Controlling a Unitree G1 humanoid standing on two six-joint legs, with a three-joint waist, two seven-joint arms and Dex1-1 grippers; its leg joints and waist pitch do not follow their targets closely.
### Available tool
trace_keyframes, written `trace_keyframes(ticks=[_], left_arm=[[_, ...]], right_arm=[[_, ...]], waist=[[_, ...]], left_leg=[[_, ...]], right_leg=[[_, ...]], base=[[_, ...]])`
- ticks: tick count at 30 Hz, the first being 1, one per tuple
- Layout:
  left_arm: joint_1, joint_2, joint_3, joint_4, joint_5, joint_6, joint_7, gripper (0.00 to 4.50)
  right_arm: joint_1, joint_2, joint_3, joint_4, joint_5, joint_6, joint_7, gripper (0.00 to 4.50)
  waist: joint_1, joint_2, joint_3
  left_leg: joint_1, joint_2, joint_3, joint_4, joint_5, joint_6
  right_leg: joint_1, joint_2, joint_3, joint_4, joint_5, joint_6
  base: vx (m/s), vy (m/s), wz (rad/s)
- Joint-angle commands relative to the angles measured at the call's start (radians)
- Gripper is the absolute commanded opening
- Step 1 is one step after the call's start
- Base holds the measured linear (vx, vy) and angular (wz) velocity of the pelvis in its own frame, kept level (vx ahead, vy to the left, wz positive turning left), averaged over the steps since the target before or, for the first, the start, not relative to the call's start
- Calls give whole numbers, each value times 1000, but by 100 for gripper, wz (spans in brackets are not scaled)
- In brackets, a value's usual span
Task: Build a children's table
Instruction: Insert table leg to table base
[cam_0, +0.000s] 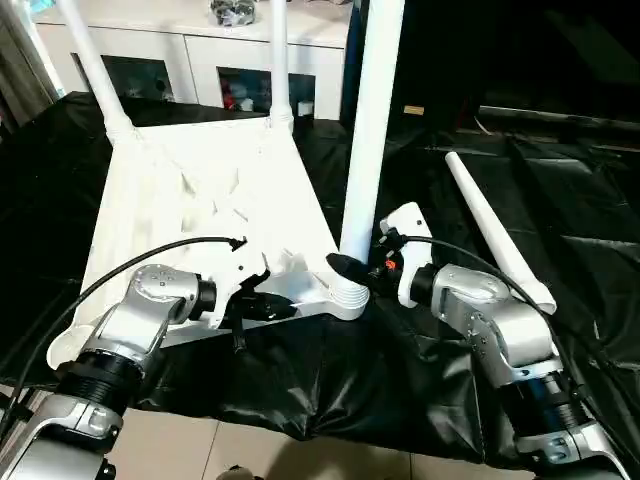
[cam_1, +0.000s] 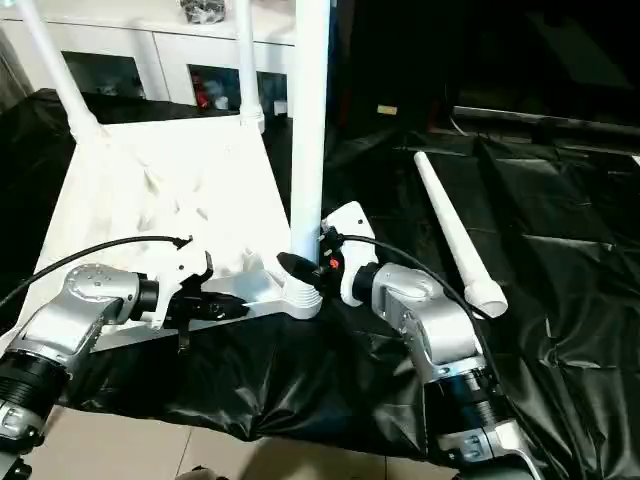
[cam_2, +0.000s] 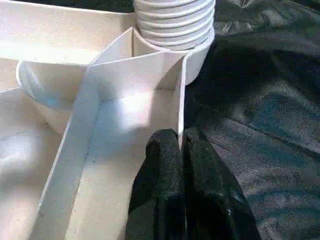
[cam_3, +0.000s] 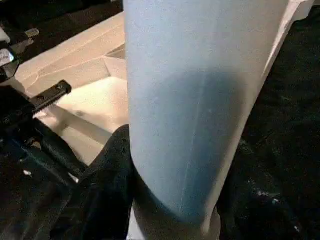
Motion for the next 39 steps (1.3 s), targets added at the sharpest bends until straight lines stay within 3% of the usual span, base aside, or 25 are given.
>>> trace_keyframes(ticks=[1, 7, 9, 11, 12, 13, 15, 16, 21, 26, 27, 28, 29, 30, 33, 34, 39], left_arm=[[-9, 1, 8, -6, -9, 15, 4, 0], [-12, -2, 14, 3, -5, 6, 18, 0], [-18, -6, 15, 15, 1, -5, 29, 0], [-19, -6, 14, 17, 2, -7, 29, 0], [-21, -8, 14, 21, 4, -7, 33, 0], [-24, -10, 15, 25, 5, -8, 39, 0], [-28, -13, 15, 32, 6, -9, 45, 0], [-32, -12, 14, 38, 9, -14, 48, 0], [-38, -13, 15, 53, 16, -22, 53, 0], [-44, -15, 15, 63, 22, -27, 57, 0], [-46, -15, 13, 66, 24, -30, 56, 0], [-48, -12, 9, 70, 30, -35, 53, 0], [-48, -12, 9, 70, 30, -35, 53, 0], [-48, -11, 5, 73, 35, -41, 52, 0], [-47, -11, 4, 76, 34, -44, 50, 0], [-46, -10, 1, 76, 36, -46, 48, 0], [-40, -6, -5, 63, 37, -47, 42, 0]], right_arm=[[-7, 7, -16, 36, 4, -20, -10, 187], [41, 19, -58, 69, 28, -76, -8, 187], [79, 34, -87, 80, 44, -114, -16, 187], [84, 38, -93, 85, 44, -123, -15, 187], [99, 46, -100, 93, 49, -144, -14, 187], [117, 54, -106, 103, 49, -172, -19, 187], [146, 66, -110, 117, 47, -222, -22, 187], [161, 75, -114, 126, 43, -253, -31, 187], [188, 86, -109, 132, 19, -329, -42, 187], [198, 81, -82, 117, -19, -365, -51, 187], [194, 71, -59, 112, -41, -368, -50, 187], [177, 46, 0, 111, -96, -359, -42, 187], [177, 46, 0, 111, -96, -359, -42, 187], [163, 28, 42, 116, -129, -351, -23, 187], [153, 26, 60, 123, -140, -343, -14, 187], [145, 26, 68, 125, -138, -329, -2, 187], [105, 16, 99, 173, -135, -307, 67, 186]], waist=[[-2, 3, -66], [-2, 4, -66], [0, 11, -66], [1, 8, -68], [1, 14, -66], [0, 10, -65], [1, 10, -65], [3, 15, -65], [0, 13, -62], [0, 15, -63], [0, 15, -62], [-1, 14, -60], [-2, 13, -59], [-2, 11, -58], [-4, 12, -57], [-5, 8, -57], [-9, 5, -58]], left_leg=[[15, 22, -8, -73, -252, -28], [17, 22, -8, -73, -269, -28], [16, 22, -9, -74, -268, -27], [16, 23, -10, -76, -269, -28], [18, 23, -10, -76, -279, -29], [17, 22, -8, -74, -292, -29], [18, 22, -10, -75, -306, -29], [19, 22, -12, -76, -306, -28], [20, 22, -13, -79, -337, -28], [19, 24, -14, -80, -334, -27], [20, 24, -14, -81, -338, -27], [20, 22, -14, -81, -345, -29], [21, 22, -14, -81, -350, -29], [21, 20, -14, -80, -354, -31], [24, 20, -16, -79, -376, -29], [23, 21, -18, -81, -378, -28], [24, 24, -18, -82, -383, -24]], right_leg=[[41, -80, 53, -90, -322, -148], [40, -80, 53, -93, -330, -148], [41, -80, 52, -93, -326, -149], [42, -78, 51, -91, -312, -154], [40, -78, 51, -91, -315, -158], [38, -80, 52, -95, -330, -155], [39, -83, 51, -100, -367, -146], [38, -82, 51, -100, -375, -143], [35, -81, 49, -105, -411, -138], [35, -80, 50, -103, -392, -142], [34, -80, 50, -104, -395, -142], [35, -78, 49, -105, -410, -137], [34, -78, 49, -106, -422, -134], [34, -79, 48, -108, -451, -122], [29, -84, 49, -117, -515, -104], [30, -83, 48, -118, -522, -98], [29, -82, 48, -114, -489, -114]], base=[[0, 0, 0], [0, 0, 0], [0, 0, 0], [0, 0, 0], [0, 0, 0], [0, 0, 0], [0, 0, 0], [0, 0, 0], [0, 0, 0], [0, 0, 0], [0, 0, 0], [0, 0, 0], [0, 0, 0], [0, 0, 0], [0, 0, 0], [0, 0, 0], [0, 0, 0]])
